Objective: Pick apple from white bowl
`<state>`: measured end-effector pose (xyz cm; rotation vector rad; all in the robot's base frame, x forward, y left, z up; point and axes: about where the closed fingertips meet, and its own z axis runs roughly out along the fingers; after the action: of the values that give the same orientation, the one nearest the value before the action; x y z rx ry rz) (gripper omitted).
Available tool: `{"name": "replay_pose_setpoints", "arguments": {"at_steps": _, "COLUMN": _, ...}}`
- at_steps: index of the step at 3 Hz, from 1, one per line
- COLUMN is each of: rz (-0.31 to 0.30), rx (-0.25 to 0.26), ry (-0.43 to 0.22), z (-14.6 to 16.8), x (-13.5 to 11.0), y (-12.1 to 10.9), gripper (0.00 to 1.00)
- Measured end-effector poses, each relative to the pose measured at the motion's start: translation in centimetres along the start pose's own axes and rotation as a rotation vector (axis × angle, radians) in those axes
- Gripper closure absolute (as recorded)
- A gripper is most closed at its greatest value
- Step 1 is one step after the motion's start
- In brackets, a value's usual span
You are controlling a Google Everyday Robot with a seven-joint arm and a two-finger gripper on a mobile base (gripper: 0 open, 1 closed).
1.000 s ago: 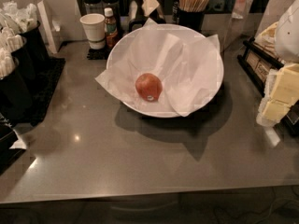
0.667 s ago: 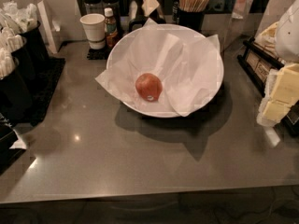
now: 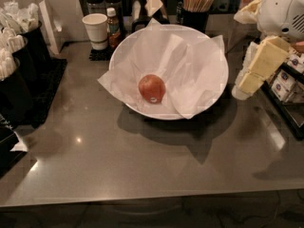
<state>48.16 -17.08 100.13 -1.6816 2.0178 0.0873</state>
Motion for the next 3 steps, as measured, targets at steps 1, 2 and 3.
{"name": "replay_pose_setpoints", "arguments": {"at_steps": 1, "rz": -0.022, "rx": -0.056, "ry": -0.154, "z": 1.7, "x": -4.8, "y": -2.6, "gripper": 0.00}}
{"name": "replay_pose_setpoints", "arguments": {"at_steps": 2, "rz": -0.025, "rx": -0.048, "ry": -0.170, "z": 1.4, "x": -5.3, "y": -3.0, "gripper": 0.00}}
{"name": "replay_pose_setpoints", "arguments": {"at_steps": 3, "rz": 0.012, "rx": -0.046, "ry": -0.210, "z": 2.7, "x": -5.0, "y": -3.0, "gripper": 0.00}}
